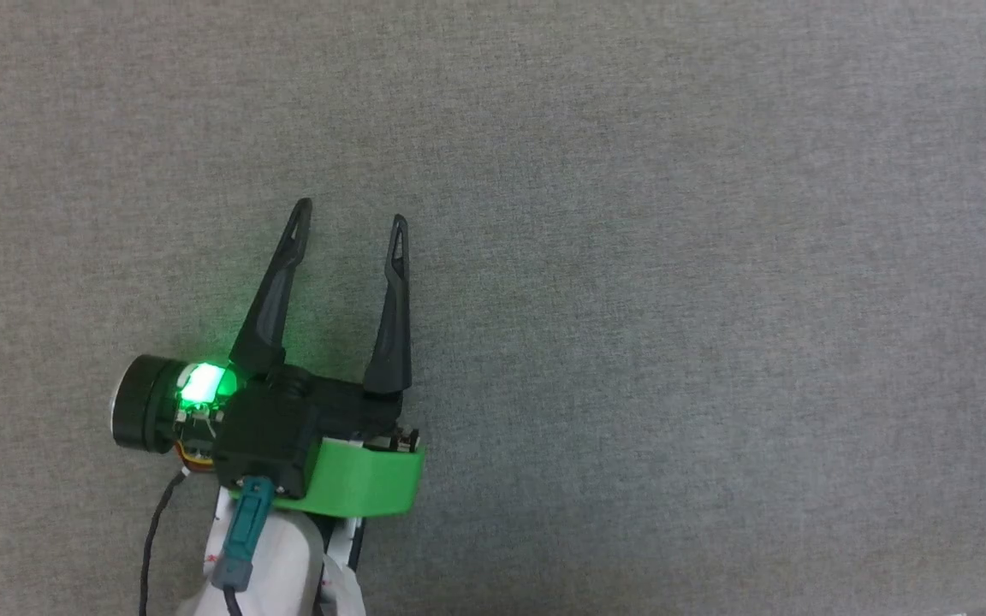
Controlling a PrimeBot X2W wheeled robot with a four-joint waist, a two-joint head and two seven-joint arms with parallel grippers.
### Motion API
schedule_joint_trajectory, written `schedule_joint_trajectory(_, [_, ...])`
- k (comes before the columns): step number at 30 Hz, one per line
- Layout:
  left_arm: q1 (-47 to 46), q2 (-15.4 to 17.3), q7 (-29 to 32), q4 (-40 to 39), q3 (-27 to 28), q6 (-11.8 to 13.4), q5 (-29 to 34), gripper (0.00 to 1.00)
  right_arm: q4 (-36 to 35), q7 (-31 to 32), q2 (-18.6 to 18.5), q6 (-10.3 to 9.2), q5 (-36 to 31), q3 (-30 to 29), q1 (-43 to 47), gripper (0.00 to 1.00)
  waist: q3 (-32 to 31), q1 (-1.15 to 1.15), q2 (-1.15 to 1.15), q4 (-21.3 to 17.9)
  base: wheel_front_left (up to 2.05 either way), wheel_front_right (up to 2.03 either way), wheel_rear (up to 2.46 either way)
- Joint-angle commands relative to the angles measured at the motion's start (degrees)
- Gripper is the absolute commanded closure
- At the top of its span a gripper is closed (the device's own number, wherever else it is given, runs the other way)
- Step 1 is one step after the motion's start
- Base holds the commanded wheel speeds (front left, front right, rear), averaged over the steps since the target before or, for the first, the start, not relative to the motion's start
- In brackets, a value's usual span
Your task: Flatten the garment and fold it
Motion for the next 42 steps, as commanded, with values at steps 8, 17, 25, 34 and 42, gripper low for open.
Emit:
schedule_joint_trajectory(8, [2.6,-0.1,-1.0,2.1,1.1,1.9,-1.7,0.0,5.2,-3.7,1.9,-0.11,-0.8,-0.3,-0.3,0.0,-9.3,-0.01,0.0,-0.2,0.0,0.0,0.0])
schedule_joint_trajectory(17, [8.4,-0.7,-1.5,3.9,3.1,3.5,-6.1,0.0,5.4,-7.9,6.9,-0.11,3.3,-1.9,6.8,0.0,-20.3,-0.01,0.0,1.1,0.0,0.0,0.0])
schedule_joint_trajectory(25, [12.6,-0.8,-2.3,5.1,4.1,4.2,-8.3,0.0,-4.8,-10.9,13.3,-0.11,11.4,-3.5,18.0,0.0,-27.3,-0.01,0.0,3.2,0.0,0.0,0.0])
schedule_joint_trajectory(34, [14.9,-0.8,-2.9,7.0,4.4,4.3,-9.9,0.0,-26.9,-14.6,26.2,-0.11,11.9,-5.3,31.9,0.0,-31.6,-0.01,0.0,5.5,0.0,0.0,0.0])
schedule_joint_trajectory(42, [14.8,-0.6,-3.3,8.9,3.1,3.9,-9.2,0.0,-41.3,-18.8,36.4,-0.11,7.6,-3.6,41.6,0.0,-33.4,-0.01,0.0,7.7,0.0,0.0,0.0])
